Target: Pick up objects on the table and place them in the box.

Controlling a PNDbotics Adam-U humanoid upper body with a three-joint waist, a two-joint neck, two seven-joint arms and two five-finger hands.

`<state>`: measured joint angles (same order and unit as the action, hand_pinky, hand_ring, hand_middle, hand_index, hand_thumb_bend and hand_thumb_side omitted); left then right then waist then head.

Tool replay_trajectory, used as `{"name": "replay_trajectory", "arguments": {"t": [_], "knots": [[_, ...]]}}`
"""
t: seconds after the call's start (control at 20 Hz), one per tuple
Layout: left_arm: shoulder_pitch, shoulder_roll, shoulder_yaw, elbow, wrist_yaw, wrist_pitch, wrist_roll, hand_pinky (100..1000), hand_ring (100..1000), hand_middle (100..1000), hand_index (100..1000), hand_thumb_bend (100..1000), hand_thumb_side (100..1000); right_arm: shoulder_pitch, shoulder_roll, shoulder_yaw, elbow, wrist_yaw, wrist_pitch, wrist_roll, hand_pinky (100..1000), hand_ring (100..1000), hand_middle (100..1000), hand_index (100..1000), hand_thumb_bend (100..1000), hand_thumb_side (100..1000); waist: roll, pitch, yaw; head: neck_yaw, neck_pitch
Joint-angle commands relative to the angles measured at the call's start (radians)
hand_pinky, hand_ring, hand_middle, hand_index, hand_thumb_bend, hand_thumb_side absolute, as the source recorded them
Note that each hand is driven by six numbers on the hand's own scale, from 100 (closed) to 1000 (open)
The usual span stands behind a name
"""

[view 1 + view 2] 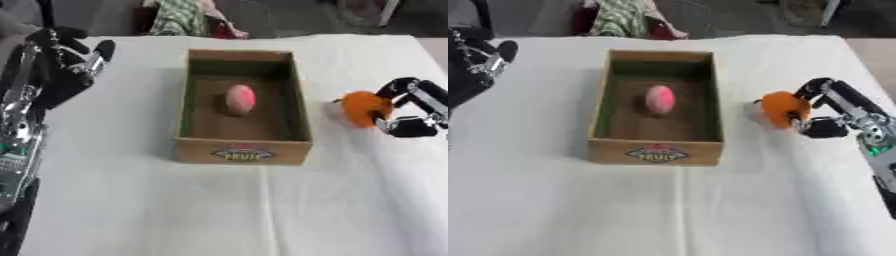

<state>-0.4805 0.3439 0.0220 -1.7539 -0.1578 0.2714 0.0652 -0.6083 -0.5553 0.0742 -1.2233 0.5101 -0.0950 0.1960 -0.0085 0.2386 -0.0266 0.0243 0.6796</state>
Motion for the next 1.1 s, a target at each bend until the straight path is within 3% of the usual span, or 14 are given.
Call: {"name": "replay_trajectory", "arguments": {"t": [0.05, 0.45, 0.85, 1.1], "knots": [[-0.008, 0.027, 0.007, -0.010, 0.006, -0.001, 0.004, 573, 489, 516, 699, 517, 401, -0.023, -0.020, -0.018, -0.036, -0.008, 0.009, -0.062, 648, 690, 644, 316, 100, 100, -0.001, -0.019, 0.000, 0.001, -0.002], [-0.007, 0.027, 0.007, -0.012, 0.007, -0.001, 0.005, 573, 489, 516, 699, 515, 401, -0.052, -0.029, 0.003, -0.092, -0.056, 0.005, -0.196, 639, 671, 622, 284, 100, 100, -0.002, -0.023, 0.001, 0.000, -0.001], [-0.005, 0.022, 0.005, -0.016, 0.007, -0.002, 0.002, 573, 489, 516, 698, 515, 402, -0.176, -0.037, 0.057, -0.127, -0.094, -0.025, -0.146, 648, 679, 633, 305, 100, 100, -0.002, -0.030, 0.003, -0.007, 0.000], [-0.005, 0.022, 0.005, -0.017, 0.007, -0.002, 0.002, 573, 489, 516, 698, 515, 402, -0.189, -0.036, 0.060, -0.121, -0.095, -0.032, -0.137, 648, 679, 633, 305, 100, 100, -0.002, -0.030, 0.002, -0.007, 0.000]]}}
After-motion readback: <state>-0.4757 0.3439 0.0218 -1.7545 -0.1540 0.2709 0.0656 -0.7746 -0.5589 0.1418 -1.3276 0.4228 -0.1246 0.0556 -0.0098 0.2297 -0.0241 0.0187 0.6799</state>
